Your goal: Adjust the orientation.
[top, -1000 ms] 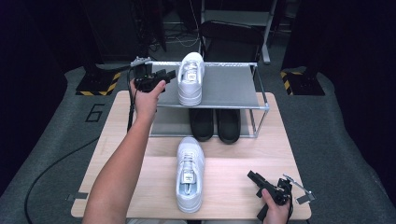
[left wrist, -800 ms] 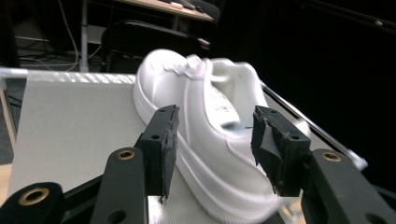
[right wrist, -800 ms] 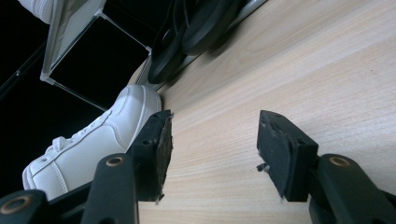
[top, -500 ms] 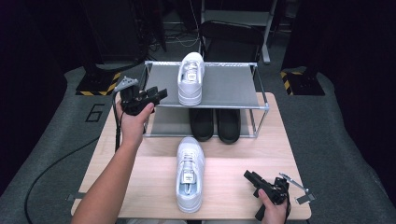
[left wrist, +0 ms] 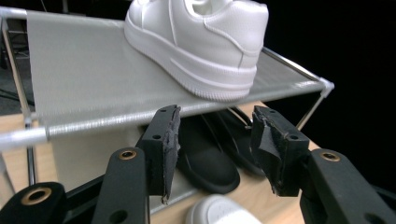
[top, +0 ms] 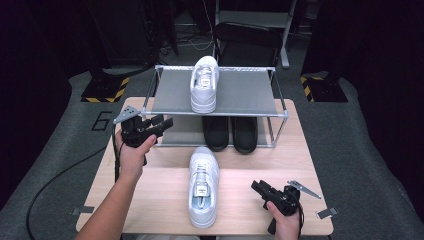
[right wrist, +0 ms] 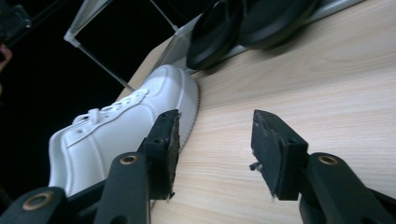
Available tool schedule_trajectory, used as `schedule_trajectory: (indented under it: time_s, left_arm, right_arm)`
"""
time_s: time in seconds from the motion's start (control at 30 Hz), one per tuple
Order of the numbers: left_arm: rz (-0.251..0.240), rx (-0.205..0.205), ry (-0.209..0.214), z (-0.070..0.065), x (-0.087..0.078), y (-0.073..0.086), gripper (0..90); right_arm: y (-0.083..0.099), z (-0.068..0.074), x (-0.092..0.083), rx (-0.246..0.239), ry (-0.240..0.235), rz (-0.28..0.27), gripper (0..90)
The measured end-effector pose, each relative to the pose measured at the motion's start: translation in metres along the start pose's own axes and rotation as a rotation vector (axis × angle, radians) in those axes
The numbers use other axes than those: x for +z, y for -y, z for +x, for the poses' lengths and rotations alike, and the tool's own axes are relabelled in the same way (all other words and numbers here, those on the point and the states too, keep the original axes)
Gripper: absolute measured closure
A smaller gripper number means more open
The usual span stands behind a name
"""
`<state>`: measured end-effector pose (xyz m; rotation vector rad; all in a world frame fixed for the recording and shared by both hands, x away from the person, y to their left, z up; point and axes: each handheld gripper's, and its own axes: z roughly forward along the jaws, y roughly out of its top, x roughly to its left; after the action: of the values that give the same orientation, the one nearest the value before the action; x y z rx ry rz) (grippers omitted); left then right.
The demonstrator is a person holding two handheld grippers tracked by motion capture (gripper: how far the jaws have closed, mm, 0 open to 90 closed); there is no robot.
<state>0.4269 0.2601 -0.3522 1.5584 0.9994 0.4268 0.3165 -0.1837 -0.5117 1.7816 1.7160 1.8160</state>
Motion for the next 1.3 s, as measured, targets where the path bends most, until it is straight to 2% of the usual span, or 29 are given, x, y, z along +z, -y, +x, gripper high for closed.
schedule_trajectory:
  time_s: [0.03, 0.13, 0.23, 0.27, 0.3, 0.37, 0.43, 0.5, 0.6, 0.67, 0.8, 1.0, 1.1, 1.17, 1.23, 1.3]
  left_arm:
    - [-0.002, 0.001, 0.001, 0.0, -0.002, 0.003, 51.5]
    - [-0.012, -0.009, 0.004, 0.002, -0.008, 0.011, 51.4]
    - [-0.006, -0.009, 0.01, 0.004, -0.013, 0.022, 50.5]
    - [-0.01, -0.009, 0.008, 0.004, -0.015, 0.025, 50.4]
    - [-0.013, -0.005, 0.002, 0.005, -0.017, 0.031, 50.1]
    - [-0.013, -0.001, -0.007, 0.006, -0.02, 0.037, 48.7]
    - [-0.013, 0.0, -0.012, 0.008, -0.025, 0.044, 47.4]
    - [-0.015, 0.001, -0.012, 0.01, -0.029, 0.053, 47.1]
    - [-0.01, -0.009, -0.019, 0.014, -0.037, 0.067, 46.8]
    - [-0.005, -0.014, -0.025, 0.017, -0.042, 0.077, 46.0]
    - [0.012, -0.017, -0.026, 0.021, -0.046, 0.094, 45.2]
    - [0.034, -0.003, -0.018, 0.019, -0.049, 0.114, 45.9]
    - [0.042, 0.022, -0.02, 0.017, -0.05, 0.12, 47.0]
    - [0.052, 0.026, -0.005, 0.017, -0.049, 0.124, 46.9]
    - [0.069, 0.01, -0.013, 0.016, -0.048, 0.128, 46.1]
    - [0.068, -0.007, -0.023, 0.016, -0.047, 0.132, 45.8]
  right_arm:
    - [0.0, 0.002, 0.001, 0.01, -0.02, -0.001, 53.2]
    - [0.0, 0.006, 0.002, 0.002, -0.058, 0.033, 56.2]
    - [0.001, 0.012, 0.005, -0.015, -0.086, 0.03, 56.4]
    - [0.001, 0.013, 0.007, -0.051, -0.083, 0.015, 55.3]
    - [0.001, 0.015, 0.007, -0.066, -0.075, 0.015, 54.1]
    - [0.002, 0.023, 0.01, -0.137, -0.062, 0.009, 53.1]
    - [0.002, 0.028, 0.012, -0.166, -0.061, 0.006, 52.4]
    - [0.003, 0.036, 0.017, -0.189, -0.086, 0.026, 52.8]
    - [0.006, 0.046, 0.022, -0.205, -0.081, 0.071, 53.5]
    - [0.007, 0.05, 0.025, -0.231, -0.082, 0.082, 54.2]
    - [0.008, 0.056, 0.029, -0.206, -0.117, 0.1, 54.2]
    - [0.012, 0.064, 0.037, -0.244, -0.125, 0.142, 52.8]
    - [0.014, 0.069, 0.043, -0.249, -0.153, 0.15, 48.1]
    - [0.016, 0.073, 0.046, -0.258, -0.169, 0.152, 46.3]
    - [0.017, 0.078, 0.049, -0.258, -0.183, 0.167, 46.4]
    - [0.018, 0.081, 0.052, -0.288, -0.19, 0.167, 46.4]
